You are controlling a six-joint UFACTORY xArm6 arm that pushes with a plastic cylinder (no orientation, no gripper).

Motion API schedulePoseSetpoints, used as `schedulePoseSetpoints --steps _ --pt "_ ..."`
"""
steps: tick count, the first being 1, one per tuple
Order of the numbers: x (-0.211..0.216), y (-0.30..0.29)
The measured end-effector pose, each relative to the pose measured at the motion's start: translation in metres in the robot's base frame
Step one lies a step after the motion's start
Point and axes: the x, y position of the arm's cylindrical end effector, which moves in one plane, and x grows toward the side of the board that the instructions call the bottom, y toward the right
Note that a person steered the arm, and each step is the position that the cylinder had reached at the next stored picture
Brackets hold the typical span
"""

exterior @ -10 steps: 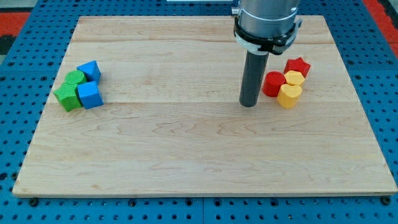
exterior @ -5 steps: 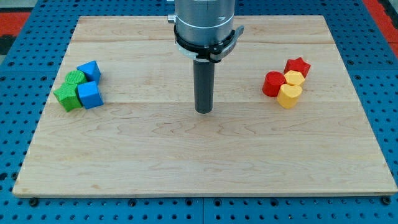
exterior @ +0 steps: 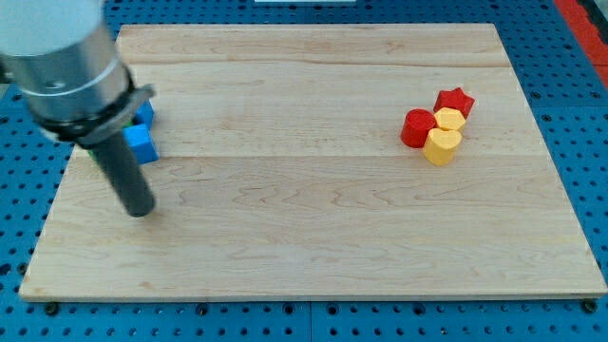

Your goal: Move the green star closer to blue triangle

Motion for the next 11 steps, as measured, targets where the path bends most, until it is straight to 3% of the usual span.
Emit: schedulePoseSetpoints --steps 1,2,3,6,7,9,11 --pt "-0.022 -0.089" --pt "-0.055 -0.091" --pt "-0.073 -0.071" --pt "-0.073 0.01" --pt "-0.056 -0.001" --pt "-0.06 0.015" --pt "-0.052 0.065"
